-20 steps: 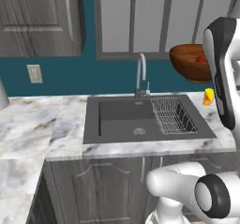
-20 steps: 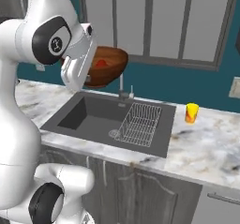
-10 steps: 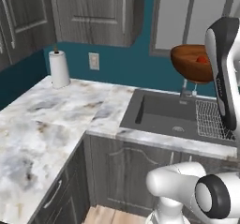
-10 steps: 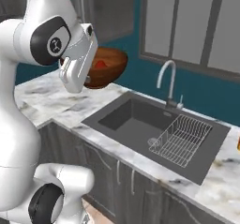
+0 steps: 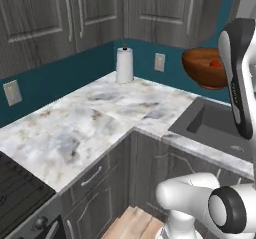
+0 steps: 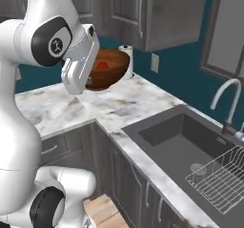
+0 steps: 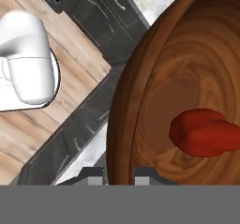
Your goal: Pick the bell pepper from the sink and place it in the bowl. Then pick the bowl and place it in the microwave. Then close the microwave door and press the start button.
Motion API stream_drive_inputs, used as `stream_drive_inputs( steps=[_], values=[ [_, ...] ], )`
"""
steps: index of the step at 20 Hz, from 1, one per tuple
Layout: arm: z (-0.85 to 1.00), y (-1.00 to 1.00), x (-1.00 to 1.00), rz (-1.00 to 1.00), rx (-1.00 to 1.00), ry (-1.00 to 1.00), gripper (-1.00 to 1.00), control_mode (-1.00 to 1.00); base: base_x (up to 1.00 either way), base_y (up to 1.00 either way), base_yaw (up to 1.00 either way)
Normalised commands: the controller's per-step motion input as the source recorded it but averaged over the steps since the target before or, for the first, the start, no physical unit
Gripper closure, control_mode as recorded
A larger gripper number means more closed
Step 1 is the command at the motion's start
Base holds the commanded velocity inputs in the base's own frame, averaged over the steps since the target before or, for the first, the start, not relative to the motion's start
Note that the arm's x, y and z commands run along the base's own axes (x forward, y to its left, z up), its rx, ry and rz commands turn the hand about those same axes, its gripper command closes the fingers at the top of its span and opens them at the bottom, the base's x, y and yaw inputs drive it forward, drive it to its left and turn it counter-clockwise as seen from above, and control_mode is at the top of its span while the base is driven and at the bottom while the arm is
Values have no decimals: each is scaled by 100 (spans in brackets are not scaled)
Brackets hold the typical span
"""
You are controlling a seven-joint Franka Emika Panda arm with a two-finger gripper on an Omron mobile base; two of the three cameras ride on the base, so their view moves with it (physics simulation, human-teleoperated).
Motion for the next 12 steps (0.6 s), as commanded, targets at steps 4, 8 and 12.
stream_drive_inputs(
  steps=[4,8,12],
  values=[
    [0,0,0,0,0,0,100,100,-6,6,57],
    [0,0,0,0,0,0,100,100,-1,7,57],
    [0,0,0,0,0,0,100,100,0,11,54]
  ],
)
